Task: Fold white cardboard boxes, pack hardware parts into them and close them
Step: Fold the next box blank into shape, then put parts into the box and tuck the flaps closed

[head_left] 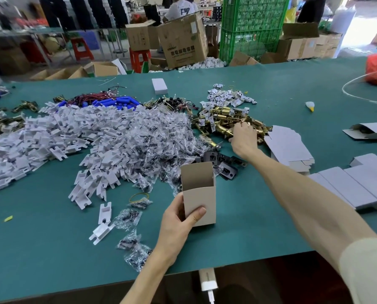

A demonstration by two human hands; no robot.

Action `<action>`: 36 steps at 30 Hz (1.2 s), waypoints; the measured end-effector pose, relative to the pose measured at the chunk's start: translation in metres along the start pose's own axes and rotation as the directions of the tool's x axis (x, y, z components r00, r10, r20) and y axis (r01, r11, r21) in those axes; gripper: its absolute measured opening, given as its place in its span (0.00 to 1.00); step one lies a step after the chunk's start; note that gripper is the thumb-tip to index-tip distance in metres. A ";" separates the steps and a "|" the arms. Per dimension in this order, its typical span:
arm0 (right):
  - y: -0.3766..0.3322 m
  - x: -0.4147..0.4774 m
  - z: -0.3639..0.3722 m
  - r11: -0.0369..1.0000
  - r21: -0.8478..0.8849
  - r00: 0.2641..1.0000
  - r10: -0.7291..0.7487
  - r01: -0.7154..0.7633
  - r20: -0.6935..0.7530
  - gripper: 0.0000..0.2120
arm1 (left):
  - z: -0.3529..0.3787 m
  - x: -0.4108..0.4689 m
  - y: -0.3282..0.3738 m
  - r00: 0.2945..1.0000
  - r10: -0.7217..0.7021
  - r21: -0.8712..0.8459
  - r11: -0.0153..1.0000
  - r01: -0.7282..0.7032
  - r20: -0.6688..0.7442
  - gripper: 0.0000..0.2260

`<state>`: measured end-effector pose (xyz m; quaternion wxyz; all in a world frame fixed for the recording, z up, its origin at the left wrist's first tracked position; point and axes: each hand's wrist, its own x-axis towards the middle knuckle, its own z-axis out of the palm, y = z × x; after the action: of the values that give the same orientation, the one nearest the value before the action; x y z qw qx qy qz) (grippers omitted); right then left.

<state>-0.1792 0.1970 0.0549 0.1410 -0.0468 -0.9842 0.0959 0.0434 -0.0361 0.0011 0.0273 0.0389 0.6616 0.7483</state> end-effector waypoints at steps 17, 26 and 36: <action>-0.044 -0.099 -0.135 0.490 0.843 0.974 -0.146 0.224 -0.174 0.05 | -0.001 -0.002 -0.001 1.000 -0.015 0.018 1.000 0.016 -0.020 0.18; -0.074 -0.147 -0.164 0.692 0.508 0.852 -0.480 0.513 -0.208 0.08 | -0.002 -0.004 -0.001 1.000 -0.003 0.014 1.000 0.003 -0.007 0.19; -0.084 -0.161 -0.152 0.754 0.410 0.823 -0.568 0.513 0.015 0.08 | -0.003 -0.006 0.001 1.000 0.020 0.000 1.000 -0.020 0.009 0.17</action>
<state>0.0131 0.1229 0.1716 0.1002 0.2756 -0.9236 0.2471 0.0487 -0.0395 0.0020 0.0225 0.0488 0.6612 0.7483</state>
